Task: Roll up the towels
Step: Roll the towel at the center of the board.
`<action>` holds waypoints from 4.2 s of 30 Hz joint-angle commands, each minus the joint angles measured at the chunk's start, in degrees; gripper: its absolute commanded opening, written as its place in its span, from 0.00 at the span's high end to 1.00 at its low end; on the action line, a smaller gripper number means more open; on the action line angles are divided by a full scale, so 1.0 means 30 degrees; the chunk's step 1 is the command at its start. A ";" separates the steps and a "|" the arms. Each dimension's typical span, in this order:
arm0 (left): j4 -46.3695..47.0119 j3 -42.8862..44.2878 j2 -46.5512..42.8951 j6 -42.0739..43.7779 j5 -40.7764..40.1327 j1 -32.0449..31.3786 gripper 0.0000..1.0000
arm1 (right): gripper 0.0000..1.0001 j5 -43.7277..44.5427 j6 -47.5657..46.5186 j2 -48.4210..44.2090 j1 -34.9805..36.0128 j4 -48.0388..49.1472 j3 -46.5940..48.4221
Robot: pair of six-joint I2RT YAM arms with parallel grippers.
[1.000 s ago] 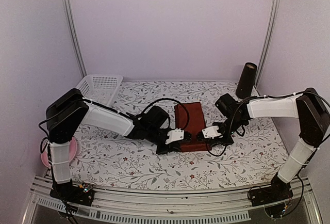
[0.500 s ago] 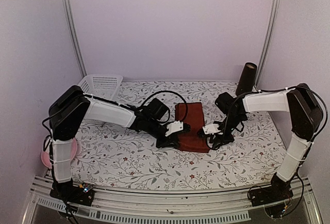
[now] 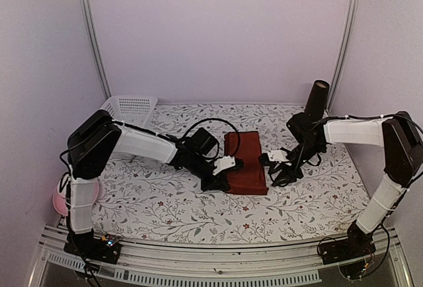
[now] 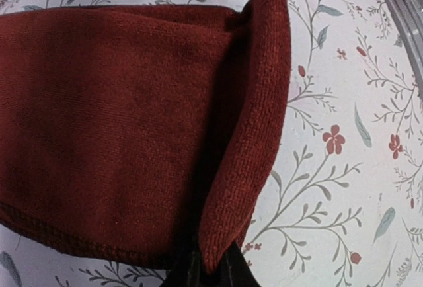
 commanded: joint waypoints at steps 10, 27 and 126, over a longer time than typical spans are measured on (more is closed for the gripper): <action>-0.0394 0.0774 0.0809 -0.1690 -0.0719 0.0753 0.91 | 0.87 -0.3482 0.0169 -0.0668 0.1339 0.1344 -0.1421; -0.0570 0.0789 0.0812 -0.1834 -0.0268 0.0762 0.86 | 0.96 -0.0911 0.2779 0.1302 0.2016 0.4520 -0.1540; 0.3937 -0.2194 -0.0495 0.5256 -0.6226 -0.3334 1.00 | 0.53 0.0250 -0.0301 -0.2244 -0.0298 0.5296 -0.2882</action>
